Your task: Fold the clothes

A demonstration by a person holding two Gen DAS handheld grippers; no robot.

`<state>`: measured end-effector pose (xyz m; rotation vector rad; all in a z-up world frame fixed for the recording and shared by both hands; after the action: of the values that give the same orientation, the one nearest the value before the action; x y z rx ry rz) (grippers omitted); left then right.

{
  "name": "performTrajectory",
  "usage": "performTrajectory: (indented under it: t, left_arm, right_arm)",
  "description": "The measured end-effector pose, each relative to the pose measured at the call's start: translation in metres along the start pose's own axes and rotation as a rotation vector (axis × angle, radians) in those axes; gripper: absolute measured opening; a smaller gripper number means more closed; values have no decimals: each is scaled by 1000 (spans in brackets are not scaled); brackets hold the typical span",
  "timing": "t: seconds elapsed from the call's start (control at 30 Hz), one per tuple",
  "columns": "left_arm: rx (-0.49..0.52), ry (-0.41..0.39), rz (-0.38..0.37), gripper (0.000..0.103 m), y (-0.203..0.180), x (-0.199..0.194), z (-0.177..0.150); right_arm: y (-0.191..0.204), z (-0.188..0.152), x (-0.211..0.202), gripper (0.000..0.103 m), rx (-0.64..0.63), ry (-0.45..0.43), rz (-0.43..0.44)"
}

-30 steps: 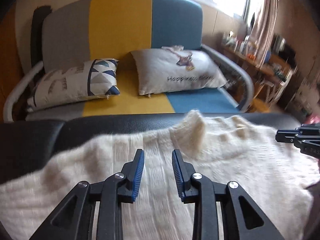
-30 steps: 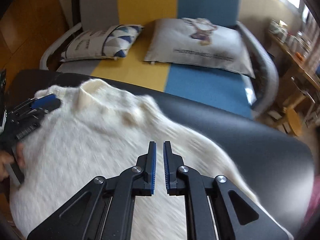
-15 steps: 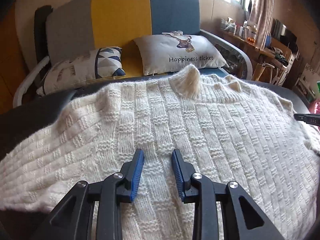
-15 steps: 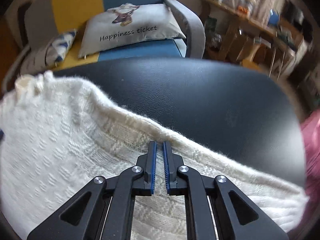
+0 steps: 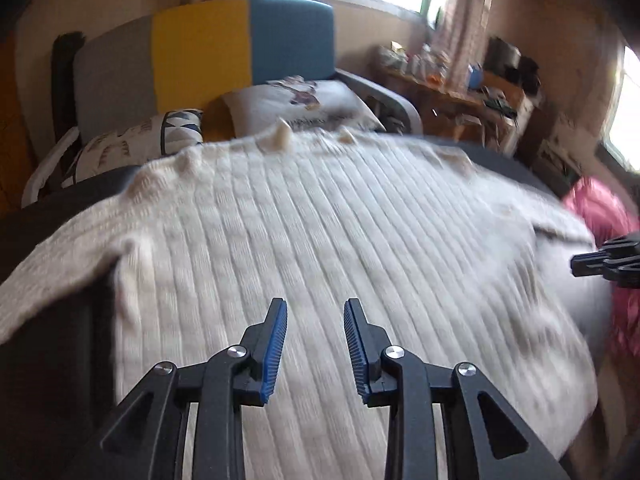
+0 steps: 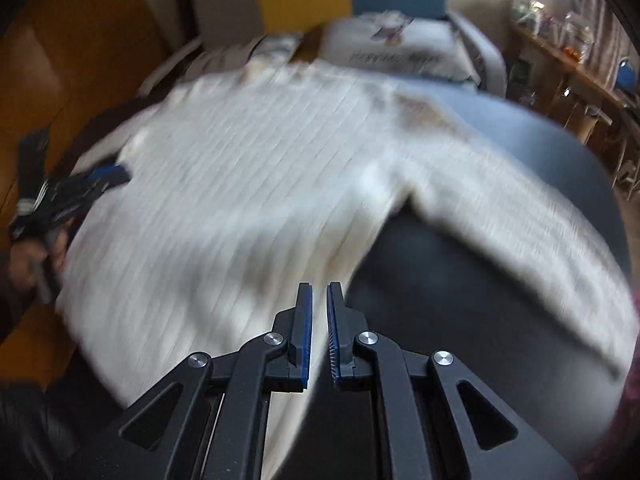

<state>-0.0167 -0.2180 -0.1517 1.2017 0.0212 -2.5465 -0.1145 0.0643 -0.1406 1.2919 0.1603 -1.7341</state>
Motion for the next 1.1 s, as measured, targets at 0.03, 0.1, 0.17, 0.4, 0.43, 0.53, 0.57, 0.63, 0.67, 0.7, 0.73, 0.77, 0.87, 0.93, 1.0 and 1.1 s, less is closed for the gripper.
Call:
performTrajectory:
  t: [0.03, 0.1, 0.17, 0.4, 0.43, 0.53, 0.57, 0.63, 0.67, 0.7, 0.73, 0.77, 0.87, 0.93, 1.0, 1.1]
  left_arm:
    - [17, -6, -13, 30, -3, -9, -8]
    - [69, -35, -5, 30, -9, -29, -24]
    - [70, -36, -1, 30, -9, -40, -37]
    - [-179, 45, 20, 30, 52, -57, -76]
    - [-230, 60, 25, 30, 67, -59, -82]
    - [-384, 98, 8, 30, 112, -67, -103]
    - [-437, 113, -4, 30, 127, -69, -111]
    - [-520, 127, -16, 30, 152, -75, -127]
    - [-546, 132, -19, 30, 161, -76, -134]
    - [-570, 137, -22, 30, 169, -78, -140]
    - [-580, 139, -22, 30, 171, -79, -144]
    - [-582, 144, -30, 30, 172, -79, -147]
    - [-524, 142, -46, 30, 154, -77, -144]
    - [-475, 150, -42, 30, 141, -72, -142]
    - [-423, 172, -24, 30, 126, -65, -141]
    - [-412, 181, -25, 30, 114, -58, -142]
  right_arm:
    - [8, -16, -2, 26, 6, 4, 11]
    - [17, -50, -5, 52, 52, 12, 38]
    - [16, -73, -7, 54, 104, 6, 48]
    - [5, -101, -1, 54, 223, -97, 127]
    - [4, -103, 0, 54, 236, -112, 140]
    - [0, -110, 4, 54, 274, -157, 181]
    - [0, -110, 5, 55, 277, -166, 189]
    - [3, -107, 11, 63, 262, -172, 191]
    - [4, -106, 13, 67, 257, -173, 189]
    - [5, -105, 14, 67, 255, -170, 184]
    - [7, -105, 14, 67, 248, -164, 169]
    - [8, -105, 14, 63, 237, -153, 142]
    - [11, -103, 16, 22, 212, -124, 57]
    - [10, -104, 16, 14, 223, -122, 55]
    - [11, -106, 16, 14, 216, -118, 46]
    - [13, -108, 16, 14, 202, -108, 30]
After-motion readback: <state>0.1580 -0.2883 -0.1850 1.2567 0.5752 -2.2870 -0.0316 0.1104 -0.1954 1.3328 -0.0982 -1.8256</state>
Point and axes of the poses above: each gripper's, at about its wrist camera, not at the fingertips, and x roughly the way its jaws point, y to its left, z to its top, the point moved 4 cm from there along x, roughly the way its jaws point, and after that the axes turned 15 degrees about z, right-handed, at the moved point
